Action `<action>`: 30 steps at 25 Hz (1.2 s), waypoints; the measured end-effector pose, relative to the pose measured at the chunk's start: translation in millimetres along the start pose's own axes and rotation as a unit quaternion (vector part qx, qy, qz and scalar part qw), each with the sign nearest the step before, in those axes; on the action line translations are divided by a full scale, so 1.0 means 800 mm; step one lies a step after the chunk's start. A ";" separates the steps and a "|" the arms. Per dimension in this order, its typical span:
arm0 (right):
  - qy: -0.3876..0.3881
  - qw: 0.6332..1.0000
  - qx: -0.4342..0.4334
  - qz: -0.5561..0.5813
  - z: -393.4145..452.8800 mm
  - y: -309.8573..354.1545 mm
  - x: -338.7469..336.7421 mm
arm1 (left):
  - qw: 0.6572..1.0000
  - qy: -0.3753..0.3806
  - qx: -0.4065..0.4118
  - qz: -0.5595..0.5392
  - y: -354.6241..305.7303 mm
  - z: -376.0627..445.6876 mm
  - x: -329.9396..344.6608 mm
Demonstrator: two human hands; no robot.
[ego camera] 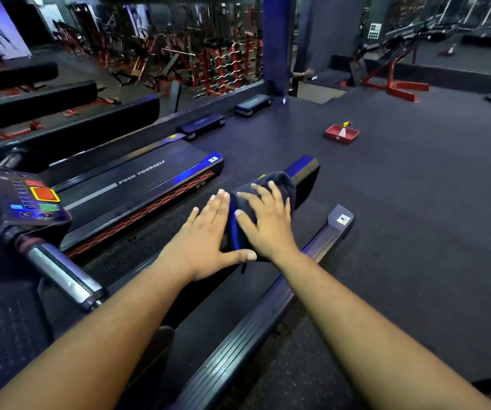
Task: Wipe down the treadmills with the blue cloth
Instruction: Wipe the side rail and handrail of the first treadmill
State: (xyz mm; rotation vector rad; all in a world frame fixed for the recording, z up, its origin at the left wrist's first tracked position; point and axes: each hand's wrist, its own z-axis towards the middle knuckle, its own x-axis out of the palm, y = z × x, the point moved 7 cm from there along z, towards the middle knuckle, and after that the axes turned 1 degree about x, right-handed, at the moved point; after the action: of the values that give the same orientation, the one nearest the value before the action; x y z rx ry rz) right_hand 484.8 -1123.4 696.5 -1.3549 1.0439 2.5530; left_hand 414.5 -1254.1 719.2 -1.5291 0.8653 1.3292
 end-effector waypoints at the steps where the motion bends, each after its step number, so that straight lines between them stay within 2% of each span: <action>1: 0.008 0.999 -0.027 -0.032 0.003 -0.004 -0.006 | 1.000 -0.007 0.002 0.008 0.000 -0.003 -0.002; 3: 0.014 0.997 0.006 -0.076 0.047 -0.032 -0.022 | 0.999 -0.021 0.003 0.041 0.003 -0.014 -0.005; 5: 0.019 0.991 0.120 -0.057 0.079 -0.052 -0.031 | 0.998 -0.009 -0.004 0.062 0.010 -0.035 -0.005; 7: -0.001 0.987 0.156 -0.037 0.060 -0.026 -0.016 | 0.997 0.008 -0.017 0.078 0.020 -0.063 -0.001; 10: -0.008 0.999 0.025 -0.019 -0.019 0.065 0.016 | 0.996 0.012 -0.034 0.086 0.037 -0.099 -0.001; 13: 0.018 0.994 -0.096 -0.056 -0.028 0.075 0.014 | 0.994 0.023 -0.035 0.100 0.048 -0.125 -0.002; 15: 0.007 0.996 -0.056 -0.064 0.009 0.047 0.003 | 0.993 0.026 -0.034 0.110 0.054 -0.138 -0.005; 18: -0.023 0.993 0.101 -0.049 0.006 0.045 0.009 | 0.996 0.023 -0.040 0.076 0.061 -0.152 -0.003; 19: -0.033 0.994 0.099 -0.046 -0.015 0.071 0.017 | 0.997 0.014 -0.038 0.065 0.060 -0.154 -0.004; 21: -0.026 0.999 0.013 -0.019 -0.068 0.127 0.035 | 0.998 -0.003 -0.028 0.054 0.058 -0.155 -0.007; 24: -0.003 0.994 -0.103 -0.042 -0.084 0.120 0.033 | 0.999 -0.007 -0.034 0.018 0.059 -0.153 -0.008; 25: -0.013 0.995 -0.084 -0.048 -0.065 0.103 0.026 | 0.999 -0.005 -0.037 0.015 0.060 -0.152 -0.007; 28: -0.073 0.991 0.110 0.036 -0.037 0.072 0.019 | 0.999 0.002 -0.035 0.002 0.060 -0.150 -0.005; 29: -0.097 0.984 0.134 0.069 -0.056 0.087 0.031 | 0.999 0.001 -0.031 -0.008 0.060 -0.150 -0.005; 30: -0.116 0.981 0.114 0.104 -0.081 0.112 0.046 | 0.999 -0.003 -0.026 -0.019 0.061 -0.150 -0.005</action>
State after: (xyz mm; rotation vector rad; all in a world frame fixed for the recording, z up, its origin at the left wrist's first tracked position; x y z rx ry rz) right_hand 476.6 -1239.5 691.6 -0.9125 1.4420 2.5505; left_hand 410.9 -1383.4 715.5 -1.5737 0.7989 1.3367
